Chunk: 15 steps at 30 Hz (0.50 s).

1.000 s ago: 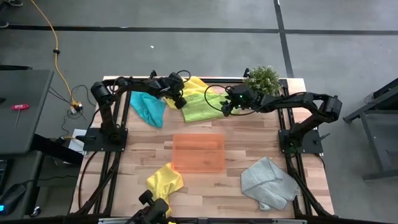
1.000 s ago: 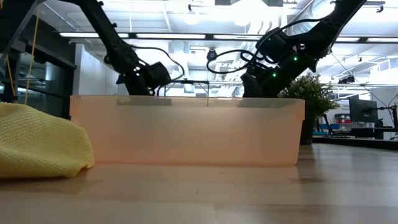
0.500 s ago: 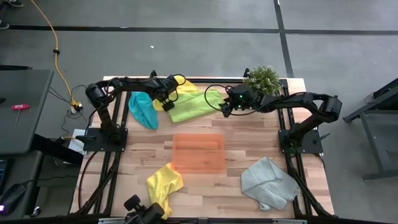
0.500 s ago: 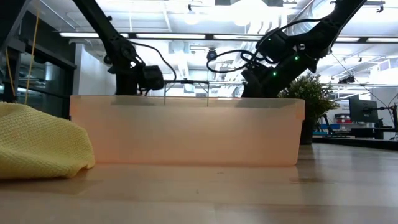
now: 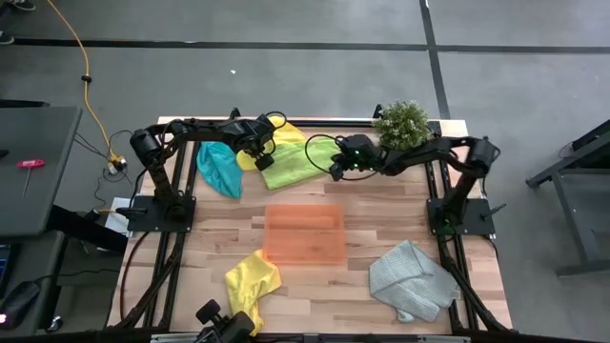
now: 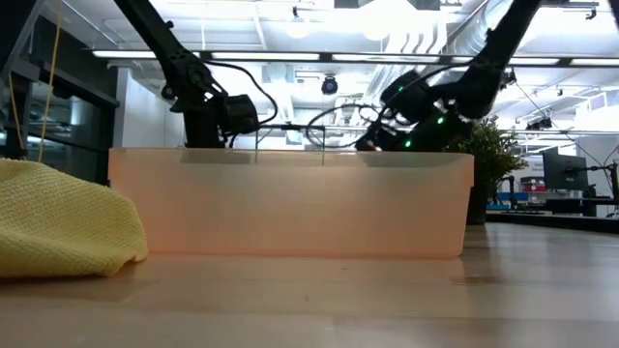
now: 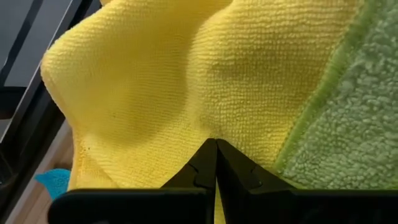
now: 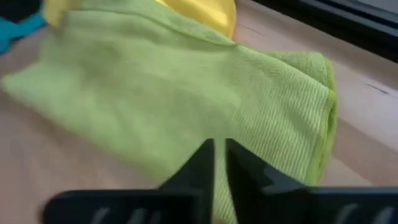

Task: Fold microfiber towels
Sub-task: Fold the green towel

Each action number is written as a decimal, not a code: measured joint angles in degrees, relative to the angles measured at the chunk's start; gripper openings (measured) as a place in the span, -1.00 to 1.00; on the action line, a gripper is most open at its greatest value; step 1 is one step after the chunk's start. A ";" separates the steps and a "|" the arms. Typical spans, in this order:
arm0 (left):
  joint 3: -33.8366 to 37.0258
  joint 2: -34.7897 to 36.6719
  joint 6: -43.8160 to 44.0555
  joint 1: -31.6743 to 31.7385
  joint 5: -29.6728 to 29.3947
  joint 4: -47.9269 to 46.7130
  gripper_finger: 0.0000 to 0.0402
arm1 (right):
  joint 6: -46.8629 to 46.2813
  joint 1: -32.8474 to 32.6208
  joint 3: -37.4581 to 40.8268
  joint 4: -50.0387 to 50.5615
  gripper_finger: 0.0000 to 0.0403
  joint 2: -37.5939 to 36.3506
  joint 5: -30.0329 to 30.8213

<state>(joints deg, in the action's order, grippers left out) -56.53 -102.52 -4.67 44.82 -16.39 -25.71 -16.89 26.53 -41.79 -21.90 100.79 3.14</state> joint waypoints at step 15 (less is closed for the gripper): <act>-0.07 0.09 -0.78 0.45 0.54 -0.47 -1.00 | 5.03 -0.33 -5.84 17.09 -0.99 5.14 0.26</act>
<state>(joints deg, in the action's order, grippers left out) -56.60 -102.43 -5.45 45.27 -15.84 -26.18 -11.86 26.20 -47.64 -4.81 105.93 3.39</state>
